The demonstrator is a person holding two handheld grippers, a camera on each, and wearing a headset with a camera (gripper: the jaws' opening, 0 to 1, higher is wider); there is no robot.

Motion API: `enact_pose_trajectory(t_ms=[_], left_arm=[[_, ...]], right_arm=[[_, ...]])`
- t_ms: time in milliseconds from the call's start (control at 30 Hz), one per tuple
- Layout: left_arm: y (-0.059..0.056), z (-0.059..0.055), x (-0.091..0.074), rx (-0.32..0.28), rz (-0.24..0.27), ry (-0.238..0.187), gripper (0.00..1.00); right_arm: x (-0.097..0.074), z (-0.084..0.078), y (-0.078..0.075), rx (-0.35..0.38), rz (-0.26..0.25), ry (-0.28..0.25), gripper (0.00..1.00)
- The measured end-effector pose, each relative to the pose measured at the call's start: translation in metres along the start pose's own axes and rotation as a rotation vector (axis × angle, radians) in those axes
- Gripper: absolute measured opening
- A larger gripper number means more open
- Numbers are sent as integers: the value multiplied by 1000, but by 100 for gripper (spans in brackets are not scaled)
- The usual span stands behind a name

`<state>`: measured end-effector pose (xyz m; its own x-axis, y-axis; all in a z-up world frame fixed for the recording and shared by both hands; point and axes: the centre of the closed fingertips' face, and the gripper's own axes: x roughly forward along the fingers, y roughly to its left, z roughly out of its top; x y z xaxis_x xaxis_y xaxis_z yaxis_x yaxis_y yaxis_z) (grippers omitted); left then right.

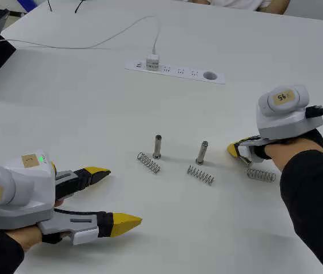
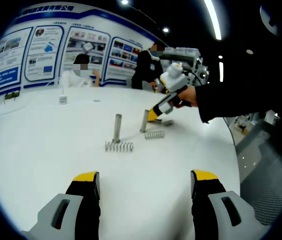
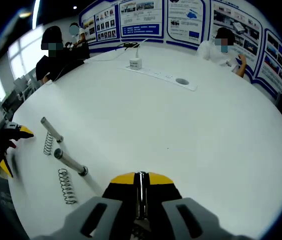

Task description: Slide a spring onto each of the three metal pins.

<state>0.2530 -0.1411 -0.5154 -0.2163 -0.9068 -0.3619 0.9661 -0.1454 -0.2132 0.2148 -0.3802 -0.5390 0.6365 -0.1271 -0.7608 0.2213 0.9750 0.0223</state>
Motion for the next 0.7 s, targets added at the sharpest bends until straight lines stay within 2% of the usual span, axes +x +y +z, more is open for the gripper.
enact_pose_trajectory(t_ms=[67, 167, 367, 700], left_arm=[[-2, 5, 0, 10, -3, -5, 75], [-4, 11, -4, 29, -4, -13, 75], [-4, 19, -9, 44, 6, -24, 75], [-12, 27, -10, 74, -1, -32, 75]], right_arm=[[-2, -1, 0, 19, 9, -2, 8], [-13, 4, 0, 33, 10, -38, 8], [-31, 14, 4, 4, 8, -79, 8], [-51, 7, 9, 10, 2, -117, 8]])
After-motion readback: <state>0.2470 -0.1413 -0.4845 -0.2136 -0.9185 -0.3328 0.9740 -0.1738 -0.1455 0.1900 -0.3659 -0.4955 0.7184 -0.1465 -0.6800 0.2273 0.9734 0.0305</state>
